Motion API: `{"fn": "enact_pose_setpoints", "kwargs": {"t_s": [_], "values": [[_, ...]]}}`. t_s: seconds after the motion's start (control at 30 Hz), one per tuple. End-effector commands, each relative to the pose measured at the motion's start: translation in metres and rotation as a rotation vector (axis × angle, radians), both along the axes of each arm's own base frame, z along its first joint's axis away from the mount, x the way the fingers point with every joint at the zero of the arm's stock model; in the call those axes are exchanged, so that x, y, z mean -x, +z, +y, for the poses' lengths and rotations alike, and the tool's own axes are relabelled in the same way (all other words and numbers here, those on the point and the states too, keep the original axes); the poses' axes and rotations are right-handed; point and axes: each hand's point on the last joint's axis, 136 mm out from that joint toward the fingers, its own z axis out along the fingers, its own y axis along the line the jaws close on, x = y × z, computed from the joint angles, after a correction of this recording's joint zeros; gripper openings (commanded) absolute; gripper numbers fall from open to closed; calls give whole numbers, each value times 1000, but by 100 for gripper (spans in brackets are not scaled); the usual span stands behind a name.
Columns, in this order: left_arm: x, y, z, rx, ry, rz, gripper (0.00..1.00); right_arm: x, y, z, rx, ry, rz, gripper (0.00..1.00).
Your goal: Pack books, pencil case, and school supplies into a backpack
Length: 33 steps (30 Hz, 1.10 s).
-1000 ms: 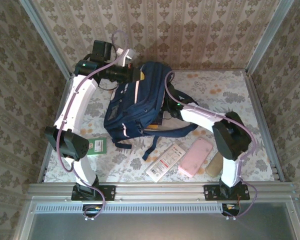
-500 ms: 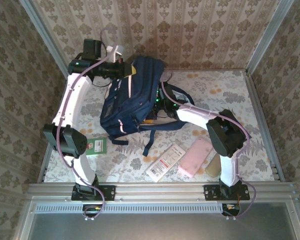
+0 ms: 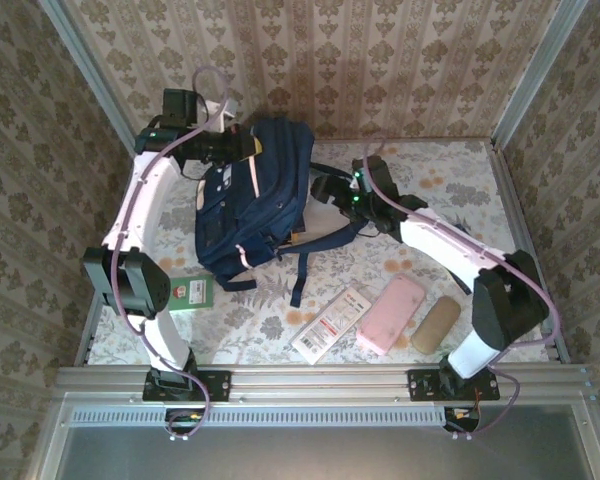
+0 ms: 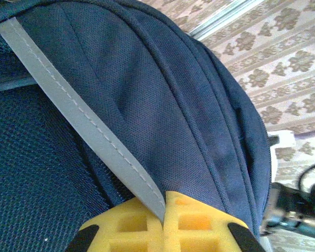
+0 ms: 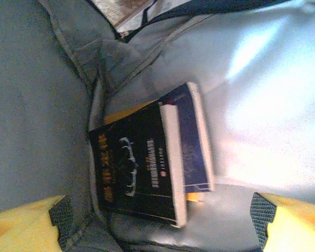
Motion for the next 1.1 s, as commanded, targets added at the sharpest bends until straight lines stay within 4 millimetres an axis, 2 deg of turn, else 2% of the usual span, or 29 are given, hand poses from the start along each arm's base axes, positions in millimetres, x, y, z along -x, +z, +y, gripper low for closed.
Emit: {"fn": "enact_pose_setpoints", "kwargs": {"t_s": [0.0,0.13,0.2,0.27,0.37,0.47,0.57,0.7,0.77,0.93,1.0,1.07], "values": [[4,15,-21,-80,-47,-146,0,25,11,-48,204,-67,-14,91],[3,-37,-51,-194,-68,-95,2,43,13,-130,364,-311,11,93],[5,-64,-72,-214,-102,-63,5,56,1,-169,393,-433,71,94],[3,-86,-85,-226,-112,-26,6,67,-12,-201,423,-537,136,94],[8,-112,-111,-212,-140,19,8,86,-27,-242,484,-683,235,94],[8,-127,-116,-203,-124,56,16,103,-40,-274,527,-820,342,93],[14,-121,-118,-163,-117,45,33,104,-42,-287,608,-839,356,94],[24,-95,-115,-121,-99,-21,48,108,-72,-304,589,-865,482,94],[27,-88,-116,-120,-108,-40,50,101,-93,-306,550,-842,548,94],[32,-84,-121,-93,-123,-41,52,70,-127,-308,532,-737,647,91],[34,-83,-122,-87,-129,-41,52,54,-142,-298,476,-653,674,89],[34,-81,-123,-84,-132,-45,52,41,-148,-290,449,-603,682,89]]}}
